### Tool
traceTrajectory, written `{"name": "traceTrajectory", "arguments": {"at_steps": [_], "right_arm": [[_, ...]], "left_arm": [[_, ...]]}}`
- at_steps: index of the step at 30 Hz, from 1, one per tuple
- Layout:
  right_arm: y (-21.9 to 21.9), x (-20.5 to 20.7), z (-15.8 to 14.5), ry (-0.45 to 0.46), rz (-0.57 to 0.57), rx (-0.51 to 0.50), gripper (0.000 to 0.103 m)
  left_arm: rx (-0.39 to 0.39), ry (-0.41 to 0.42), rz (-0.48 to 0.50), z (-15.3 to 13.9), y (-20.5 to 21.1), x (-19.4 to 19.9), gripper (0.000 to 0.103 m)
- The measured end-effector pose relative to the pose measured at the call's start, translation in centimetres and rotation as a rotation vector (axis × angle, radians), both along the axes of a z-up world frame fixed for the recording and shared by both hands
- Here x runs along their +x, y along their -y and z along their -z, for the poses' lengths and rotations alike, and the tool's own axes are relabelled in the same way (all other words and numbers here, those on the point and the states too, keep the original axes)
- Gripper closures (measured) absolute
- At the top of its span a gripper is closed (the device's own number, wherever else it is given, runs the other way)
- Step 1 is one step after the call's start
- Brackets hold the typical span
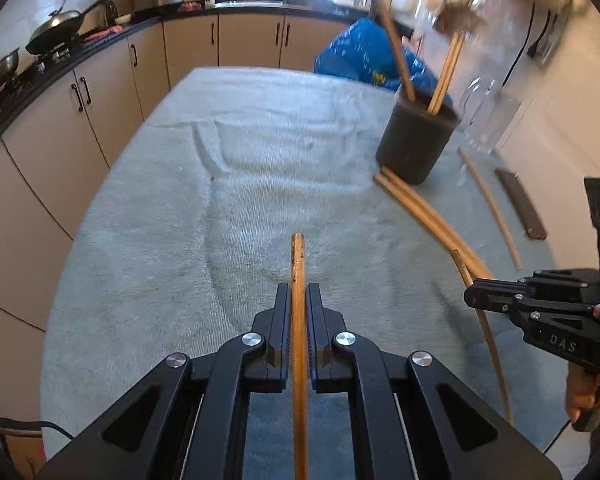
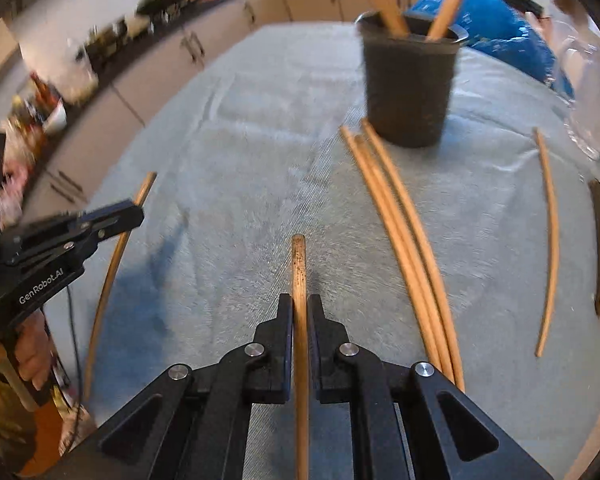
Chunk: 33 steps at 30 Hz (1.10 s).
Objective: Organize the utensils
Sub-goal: 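Close the right gripper on a chopstick while left gripper holds its chopstick, then lift both held chopsticks upright and carry them over the black holder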
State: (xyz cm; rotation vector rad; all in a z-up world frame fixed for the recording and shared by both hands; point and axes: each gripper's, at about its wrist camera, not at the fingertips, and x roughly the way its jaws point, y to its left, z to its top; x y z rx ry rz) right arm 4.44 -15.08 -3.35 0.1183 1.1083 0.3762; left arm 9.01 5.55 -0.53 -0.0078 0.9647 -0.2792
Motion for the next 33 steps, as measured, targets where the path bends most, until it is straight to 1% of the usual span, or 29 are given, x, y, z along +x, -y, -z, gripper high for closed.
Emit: {"name": "traceTrajectory", "arguments": {"at_steps": [3, 6, 11, 16, 19, 23, 27, 33], "right_arm": [[1.5, -1.0, -1.0, 0.057, 0.039, 0.014, 0.096], [1.3, -2.2, -1.7, 0.118, 0.066, 0.021, 0.096], [2.1, -4.4, -4.8, 0.23, 0.104, 0.012, 0.096], [2.7, -5.8, -6.4, 0.329, 0.155, 0.012, 0.096], [3.6, -6.3, -7.3, 0.368, 0.181, 0.035, 0.096], [4.2, -7.0, -8.3, 0.423, 0.211, 0.046, 0.096], [5.0, -7.1, -9.1, 0.464, 0.248, 0.057, 0.096], [6.6, -7.1, -10.3, 0.517, 0.327, 0.085, 0.096]], "left_arm": [[-0.018, 0.046, -0.012, -1.6, 0.1, -1.3, 0.096], [-0.02, 0.101, -0.026, -2.8, 0.6, -2.4, 0.097], [0.037, 0.192, -0.038, -4.5, 1.8, -4.2, 0.096], [0.117, 0.26, -0.046, -5.5, 3.3, -5.0, 0.096], [0.146, 0.284, -0.053, -5.9, 3.9, -5.1, 0.096], [0.148, 0.291, -0.053, -6.3, 4.3, -5.1, 0.096], [0.141, 0.291, -0.056, -6.3, 4.5, -4.6, 0.096], [0.101, 0.285, -0.068, -6.6, 4.4, -3.6, 0.096]]}}
